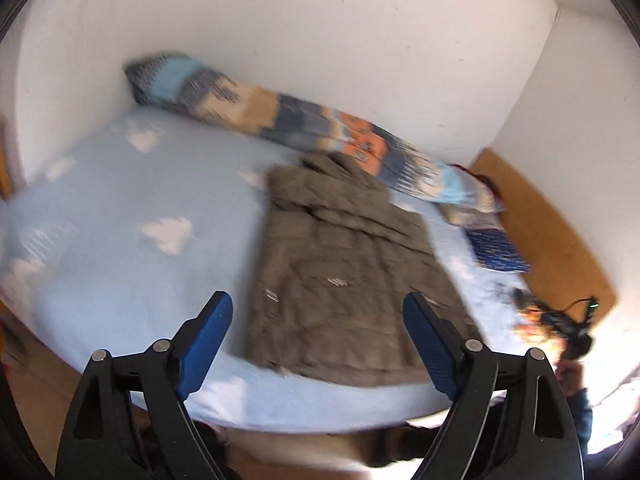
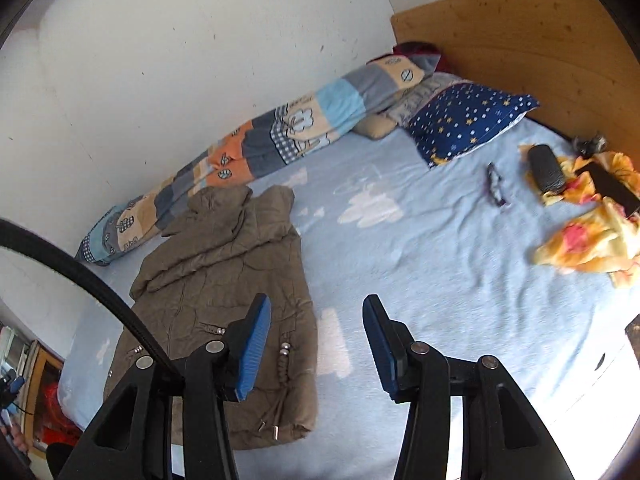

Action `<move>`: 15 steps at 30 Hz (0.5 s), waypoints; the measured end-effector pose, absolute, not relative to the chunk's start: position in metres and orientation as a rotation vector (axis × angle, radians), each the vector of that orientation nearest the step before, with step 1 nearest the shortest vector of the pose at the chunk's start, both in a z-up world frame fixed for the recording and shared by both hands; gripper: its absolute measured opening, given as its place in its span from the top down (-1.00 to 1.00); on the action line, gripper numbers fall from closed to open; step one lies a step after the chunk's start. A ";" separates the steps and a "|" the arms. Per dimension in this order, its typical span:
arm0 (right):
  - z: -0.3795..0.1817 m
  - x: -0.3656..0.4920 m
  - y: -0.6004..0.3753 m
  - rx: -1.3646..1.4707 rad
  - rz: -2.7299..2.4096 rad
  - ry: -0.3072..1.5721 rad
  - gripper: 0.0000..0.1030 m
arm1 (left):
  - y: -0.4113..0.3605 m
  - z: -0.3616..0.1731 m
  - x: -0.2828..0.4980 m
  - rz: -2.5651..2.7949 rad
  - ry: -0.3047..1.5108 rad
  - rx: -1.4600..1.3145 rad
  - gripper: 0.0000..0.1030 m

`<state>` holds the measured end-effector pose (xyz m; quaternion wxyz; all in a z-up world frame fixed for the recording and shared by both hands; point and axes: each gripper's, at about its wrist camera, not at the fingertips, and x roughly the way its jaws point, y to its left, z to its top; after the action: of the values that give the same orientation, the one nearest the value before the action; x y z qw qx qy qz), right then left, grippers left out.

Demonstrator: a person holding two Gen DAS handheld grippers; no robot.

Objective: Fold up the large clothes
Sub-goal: 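Move both tools down to the hem of the narrowed jacket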

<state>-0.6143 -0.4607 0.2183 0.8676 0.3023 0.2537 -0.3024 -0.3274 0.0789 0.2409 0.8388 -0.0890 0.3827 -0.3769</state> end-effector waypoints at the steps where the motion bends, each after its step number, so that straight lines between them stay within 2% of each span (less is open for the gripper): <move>1: 0.222 -0.622 -0.459 0.640 -0.624 0.519 -0.19 | 0.076 0.234 -0.326 -0.810 0.832 -0.196 -0.68; 8: 0.207 -0.628 -0.454 0.713 -0.566 0.576 -0.25 | 0.026 0.157 -0.284 -0.748 1.015 -0.195 -0.68; 15: 0.143 -0.582 -0.459 0.908 -0.436 0.672 -0.27 | -0.005 0.082 -0.241 -0.717 1.131 -0.236 -0.68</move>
<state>-0.5824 -0.4588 0.1426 0.8222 0.4268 0.3160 -0.2047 -0.2415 -0.0053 0.0819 0.7777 -0.1091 0.5228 -0.3316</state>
